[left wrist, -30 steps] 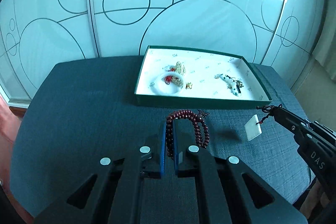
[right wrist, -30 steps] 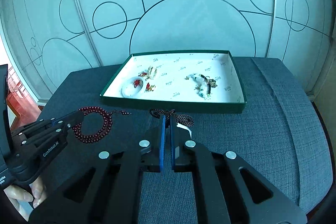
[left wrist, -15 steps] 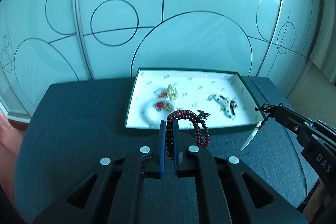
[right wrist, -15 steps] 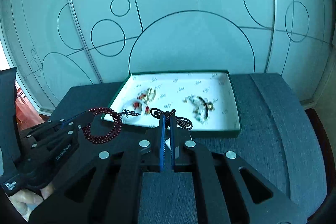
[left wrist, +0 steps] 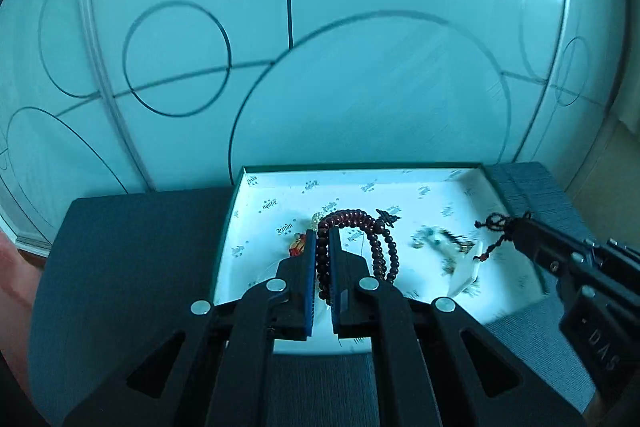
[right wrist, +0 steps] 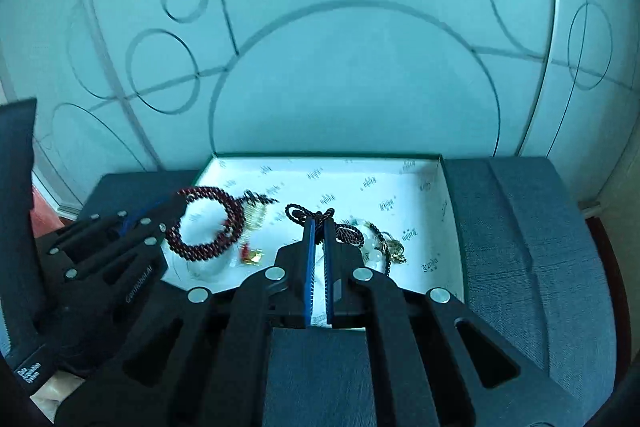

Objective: Organize jewelry
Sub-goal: 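Carry the bead mala into the box while the right carries the jade pendant, then open both grippers to release the mala and pendant in the box, then withdraw both open grippers back from the box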

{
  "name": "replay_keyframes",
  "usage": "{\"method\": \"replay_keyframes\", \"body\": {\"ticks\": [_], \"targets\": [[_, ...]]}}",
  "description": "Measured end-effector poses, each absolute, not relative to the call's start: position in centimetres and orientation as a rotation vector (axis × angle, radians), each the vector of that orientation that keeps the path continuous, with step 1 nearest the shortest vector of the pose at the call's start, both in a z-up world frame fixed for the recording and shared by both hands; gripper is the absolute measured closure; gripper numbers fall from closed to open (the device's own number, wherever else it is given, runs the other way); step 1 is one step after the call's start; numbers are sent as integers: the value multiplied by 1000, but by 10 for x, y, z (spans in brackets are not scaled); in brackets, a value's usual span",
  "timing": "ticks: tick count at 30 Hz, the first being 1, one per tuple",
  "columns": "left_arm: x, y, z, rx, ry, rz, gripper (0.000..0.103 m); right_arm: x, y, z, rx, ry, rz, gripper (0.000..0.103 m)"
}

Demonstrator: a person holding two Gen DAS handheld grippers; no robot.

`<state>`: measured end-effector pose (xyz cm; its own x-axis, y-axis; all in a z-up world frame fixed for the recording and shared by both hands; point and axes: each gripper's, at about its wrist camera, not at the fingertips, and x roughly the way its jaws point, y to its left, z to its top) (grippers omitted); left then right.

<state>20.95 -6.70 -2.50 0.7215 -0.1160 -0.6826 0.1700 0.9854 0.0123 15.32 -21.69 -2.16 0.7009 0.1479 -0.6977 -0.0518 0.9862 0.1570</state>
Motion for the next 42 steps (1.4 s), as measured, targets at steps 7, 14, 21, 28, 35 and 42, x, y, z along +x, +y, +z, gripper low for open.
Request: {"method": "replay_keyframes", "body": {"ticks": [7,14,21,28,35,42], "targets": [[248,-70,-69,87,829,-119,97,196,-223,-64,109,861,69,99],[265,-72,-88,105,862,-116,97,221,-215,-86,95,898,71,99],[267,-74,-93,102,867,-111,76,224,-222,-93,130,908,55,85],[265,-74,-92,104,854,-101,29,221,-231,-97,162,905,38,54],[261,-76,-86,134,840,-78,23,219,-235,-93,168,881,31,41],[254,-70,-76,105,828,-97,22,214,-241,-74,192,843,25,38]]}}
